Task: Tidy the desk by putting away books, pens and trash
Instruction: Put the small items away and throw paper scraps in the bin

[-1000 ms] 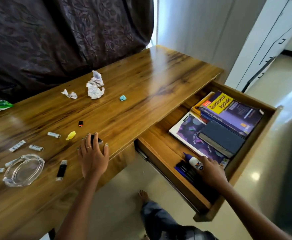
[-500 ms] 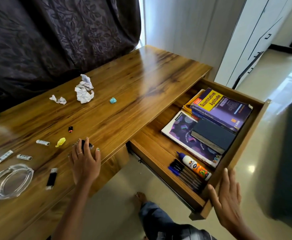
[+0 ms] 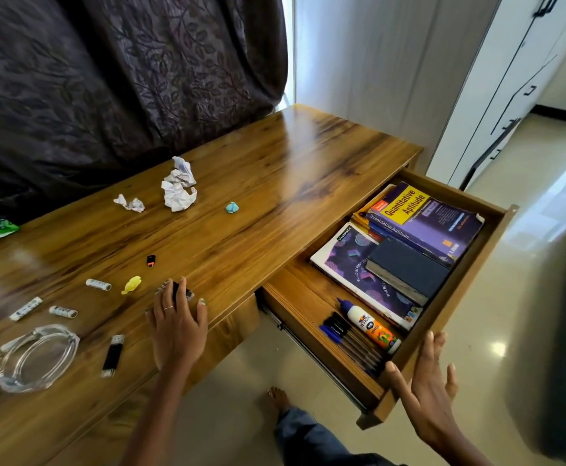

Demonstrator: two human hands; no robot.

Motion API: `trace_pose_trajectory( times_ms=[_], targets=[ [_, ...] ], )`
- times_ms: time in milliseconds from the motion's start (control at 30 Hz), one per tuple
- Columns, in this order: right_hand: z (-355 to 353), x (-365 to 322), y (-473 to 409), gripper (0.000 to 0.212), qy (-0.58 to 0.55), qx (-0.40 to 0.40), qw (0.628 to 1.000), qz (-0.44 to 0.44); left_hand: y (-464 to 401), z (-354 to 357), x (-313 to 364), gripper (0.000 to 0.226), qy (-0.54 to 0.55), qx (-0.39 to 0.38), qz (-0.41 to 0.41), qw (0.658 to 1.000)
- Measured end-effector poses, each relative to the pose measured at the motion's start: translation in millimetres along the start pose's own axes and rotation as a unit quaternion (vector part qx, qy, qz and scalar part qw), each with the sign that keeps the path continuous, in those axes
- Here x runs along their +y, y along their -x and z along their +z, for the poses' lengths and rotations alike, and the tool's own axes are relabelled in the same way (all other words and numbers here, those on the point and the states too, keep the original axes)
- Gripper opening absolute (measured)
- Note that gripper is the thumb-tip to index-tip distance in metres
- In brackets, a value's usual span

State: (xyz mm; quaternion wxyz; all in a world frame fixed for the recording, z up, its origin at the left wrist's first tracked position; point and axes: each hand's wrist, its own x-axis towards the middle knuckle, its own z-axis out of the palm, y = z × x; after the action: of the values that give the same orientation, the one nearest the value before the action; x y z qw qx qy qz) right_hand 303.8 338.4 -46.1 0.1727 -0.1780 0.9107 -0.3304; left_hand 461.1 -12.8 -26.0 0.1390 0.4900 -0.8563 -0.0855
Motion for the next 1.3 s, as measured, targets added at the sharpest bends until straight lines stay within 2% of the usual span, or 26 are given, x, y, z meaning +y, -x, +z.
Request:
trace_pose_trajectory(
  times_ms=[267, 633, 933, 1100, 1300],
  targets=[
    [12.8, -24.8, -27.3, 0.117, 0.007, -0.056, 0.998, -0.028, -0.7, -0.4, -0.5, 0.058, 0.002, -0.002, -0.004, 1.000],
    [49.8, -72.4, -85.8, 0.104, 0.053, -0.096, 0.991, -0.077, -1.6, -2.0, 0.4, 0.059, 0.000, -0.002, -0.003, 1.000],
    [64.8, -120.2, -137.9, 0.133, 0.156, -0.184, 0.961, -0.135, -3.1, -0.5, -0.1, 0.058, 0.001, -0.002, -0.010, 1.000],
    [85.0, -142.7, -148.6, 0.131, 0.168, -0.126, 0.967, -0.143, -3.4, -0.3, -0.2, 0.058, 0.001, -0.007, -0.015, 1.000],
    [98.5, -164.0, -164.8, 0.137, 0.196, -0.115, 0.967, -0.118, -4.8, 1.2, -0.7, 0.057, -0.004, -0.017, -0.018, 1.000]
  ],
)
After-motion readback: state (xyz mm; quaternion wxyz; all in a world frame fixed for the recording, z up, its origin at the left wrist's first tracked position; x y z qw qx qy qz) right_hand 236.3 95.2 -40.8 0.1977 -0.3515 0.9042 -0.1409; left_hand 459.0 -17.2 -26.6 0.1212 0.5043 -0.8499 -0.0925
